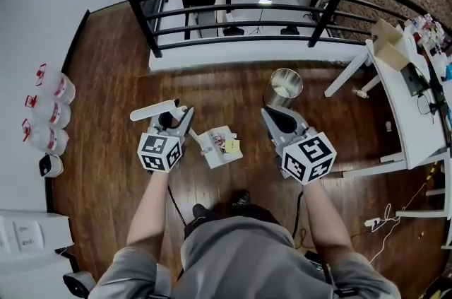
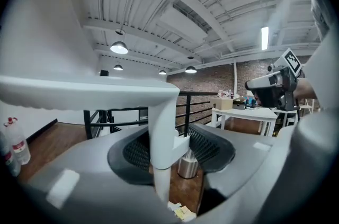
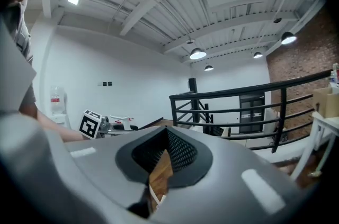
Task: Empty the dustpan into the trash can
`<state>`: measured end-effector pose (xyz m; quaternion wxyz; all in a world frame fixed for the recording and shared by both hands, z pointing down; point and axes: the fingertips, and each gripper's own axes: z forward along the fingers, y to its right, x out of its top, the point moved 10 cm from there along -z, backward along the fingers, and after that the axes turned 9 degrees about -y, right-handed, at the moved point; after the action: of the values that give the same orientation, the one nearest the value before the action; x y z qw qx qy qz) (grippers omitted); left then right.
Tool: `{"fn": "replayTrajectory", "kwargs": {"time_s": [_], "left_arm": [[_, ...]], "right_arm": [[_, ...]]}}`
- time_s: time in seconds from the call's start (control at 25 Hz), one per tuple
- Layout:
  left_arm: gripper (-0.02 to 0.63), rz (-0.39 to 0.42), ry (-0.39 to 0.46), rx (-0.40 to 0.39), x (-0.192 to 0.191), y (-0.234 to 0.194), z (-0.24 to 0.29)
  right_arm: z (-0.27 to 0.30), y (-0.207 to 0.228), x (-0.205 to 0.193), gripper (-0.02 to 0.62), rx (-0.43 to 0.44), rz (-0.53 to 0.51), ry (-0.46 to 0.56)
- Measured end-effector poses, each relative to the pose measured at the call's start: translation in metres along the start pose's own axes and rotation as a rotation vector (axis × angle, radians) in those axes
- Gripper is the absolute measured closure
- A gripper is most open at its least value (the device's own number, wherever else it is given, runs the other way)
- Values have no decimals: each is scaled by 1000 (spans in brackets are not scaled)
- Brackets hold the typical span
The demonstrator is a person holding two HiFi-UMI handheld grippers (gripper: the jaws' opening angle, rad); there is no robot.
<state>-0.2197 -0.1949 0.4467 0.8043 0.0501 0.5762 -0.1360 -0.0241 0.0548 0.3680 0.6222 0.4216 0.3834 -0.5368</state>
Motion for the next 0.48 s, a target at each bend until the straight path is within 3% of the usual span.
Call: {"fn": "replayTrajectory", "kwargs": {"time_s": [0.24, 0.48], "left_arm": [[407, 34, 3, -90, 58, 50, 87], [407, 89, 18, -219, 107, 93, 147]], "right_arm": [[-52, 90, -4, 597, -129, 74, 32], [-80, 143, -8, 597, -234, 135, 63]]}}
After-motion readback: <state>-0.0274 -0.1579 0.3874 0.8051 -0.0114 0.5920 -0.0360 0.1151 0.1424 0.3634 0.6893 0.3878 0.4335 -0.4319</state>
